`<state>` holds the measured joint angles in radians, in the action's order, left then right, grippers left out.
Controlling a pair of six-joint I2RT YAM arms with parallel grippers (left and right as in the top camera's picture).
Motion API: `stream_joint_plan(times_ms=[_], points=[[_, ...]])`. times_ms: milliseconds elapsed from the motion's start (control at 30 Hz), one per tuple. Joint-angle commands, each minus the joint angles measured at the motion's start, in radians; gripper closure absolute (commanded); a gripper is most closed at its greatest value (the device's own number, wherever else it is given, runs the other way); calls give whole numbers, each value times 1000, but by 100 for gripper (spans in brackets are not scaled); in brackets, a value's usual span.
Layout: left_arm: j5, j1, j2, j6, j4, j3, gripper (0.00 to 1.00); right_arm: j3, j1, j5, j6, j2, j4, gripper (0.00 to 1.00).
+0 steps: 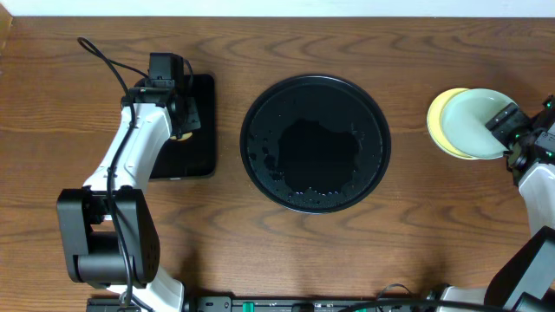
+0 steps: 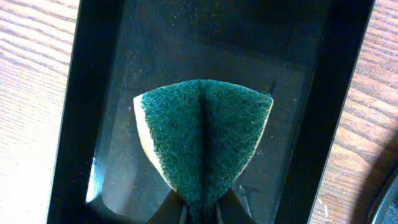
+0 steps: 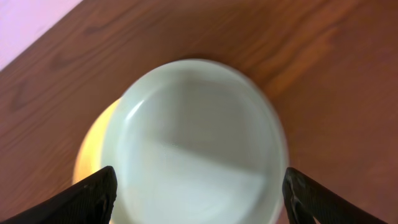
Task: Clean dirty plates on tray and stack at the side
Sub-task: 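Carry the pale blue plate right with the right gripper onto the stack, then open the right gripper, release the plate and withdraw toward the front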
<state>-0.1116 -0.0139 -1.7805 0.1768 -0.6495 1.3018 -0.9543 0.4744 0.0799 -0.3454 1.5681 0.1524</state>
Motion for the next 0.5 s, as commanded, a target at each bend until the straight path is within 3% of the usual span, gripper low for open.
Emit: stream_joint_plan(times_ms=[0, 300, 367, 467], points=[[-13, 2, -15, -68, 0, -2, 92, -8, -14, 166, 56, 9, 18, 18], [-14, 3, -15, -95, 4, -19, 91, -8, -213, 155, 145, 9, 102, 18], [-14, 3, -15, -95, 5, -23, 84, -8, -248, 149, 153, 9, 110, 18], [-14, 3, -15, -99, 11, -23, 63, -8, -307, 145, 168, 9, 128, 18]])
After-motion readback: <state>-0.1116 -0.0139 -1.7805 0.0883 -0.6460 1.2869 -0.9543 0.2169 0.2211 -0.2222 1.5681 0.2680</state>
